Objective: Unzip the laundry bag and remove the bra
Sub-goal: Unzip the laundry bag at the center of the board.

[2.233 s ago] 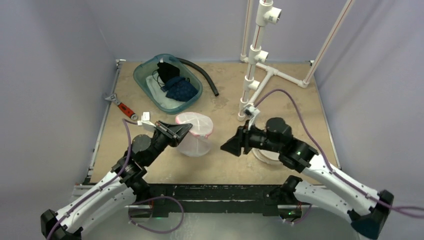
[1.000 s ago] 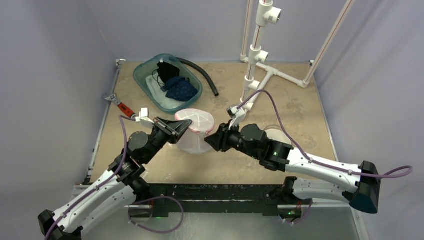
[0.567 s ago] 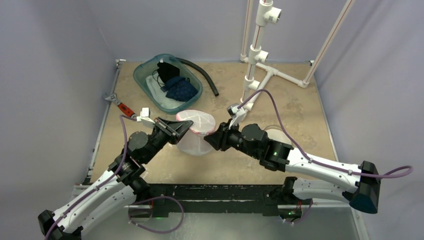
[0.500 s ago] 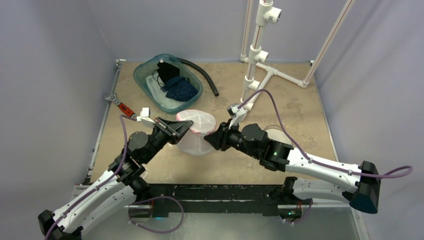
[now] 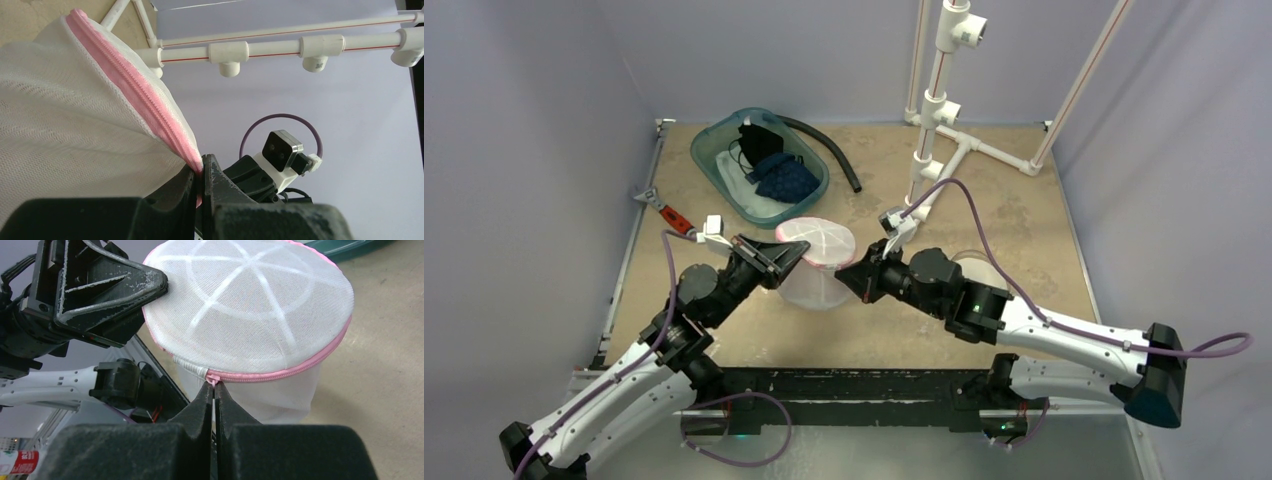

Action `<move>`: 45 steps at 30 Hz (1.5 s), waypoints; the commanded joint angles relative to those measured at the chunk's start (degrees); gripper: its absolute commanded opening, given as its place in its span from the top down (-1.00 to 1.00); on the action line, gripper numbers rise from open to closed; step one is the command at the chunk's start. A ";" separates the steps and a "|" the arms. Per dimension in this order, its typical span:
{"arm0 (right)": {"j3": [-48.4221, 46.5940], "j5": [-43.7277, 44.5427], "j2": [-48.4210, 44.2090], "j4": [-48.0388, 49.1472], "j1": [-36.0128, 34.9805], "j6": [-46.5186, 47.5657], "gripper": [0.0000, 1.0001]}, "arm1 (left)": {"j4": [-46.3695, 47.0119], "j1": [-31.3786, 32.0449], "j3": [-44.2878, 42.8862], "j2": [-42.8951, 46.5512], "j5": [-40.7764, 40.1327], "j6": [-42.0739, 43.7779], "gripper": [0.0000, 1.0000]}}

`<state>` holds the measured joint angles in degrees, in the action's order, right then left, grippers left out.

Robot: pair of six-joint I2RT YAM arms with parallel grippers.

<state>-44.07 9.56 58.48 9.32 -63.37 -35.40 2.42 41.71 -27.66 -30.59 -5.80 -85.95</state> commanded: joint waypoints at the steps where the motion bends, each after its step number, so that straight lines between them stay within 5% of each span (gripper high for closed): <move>1: 0.11 2.47 -1.96 -0.99 -0.18 0.68 1.00 | 2.99 0.16 -2.43 0.92 0.38 0.79 1.00; 18: 5.52 9.86 -7.48 -9.23 -0.10 -0.41 1.00 | 4.13 0.20 -7.40 -4.70 13.73 8.30 1.00; 31: 6.33 17.00 -12.32 -17.07 0.01 -1.09 1.00 | -6.52 0.13 -12.68 -8.15 26.96 21.26 1.00; 36: 7.21 16.28 -14.02 -17.67 0.06 -1.54 1.00 | -13.65 0.20 -13.43 -8.22 24.26 27.04 0.98; 38: 7.74 16.41 -14.95 -16.31 0.02 -0.71 1.00 | -14.56 0.19 -12.10 -8.64 22.28 27.48 0.76; 40: 8.38 15.22 -15.39 -15.85 0.05 -0.52 1.00 | -12.56 0.18 -8.82 -8.91 20.76 27.25 0.62; 45: 10.15 13.69 -15.48 -14.58 0.03 -0.74 1.00 | -0.53 0.17 1.55 -10.10 15.54 24.53 0.73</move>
<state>-35.31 23.20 43.59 -7.25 -63.37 -36.34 -7.25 41.76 -32.23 -39.59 14.13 -60.97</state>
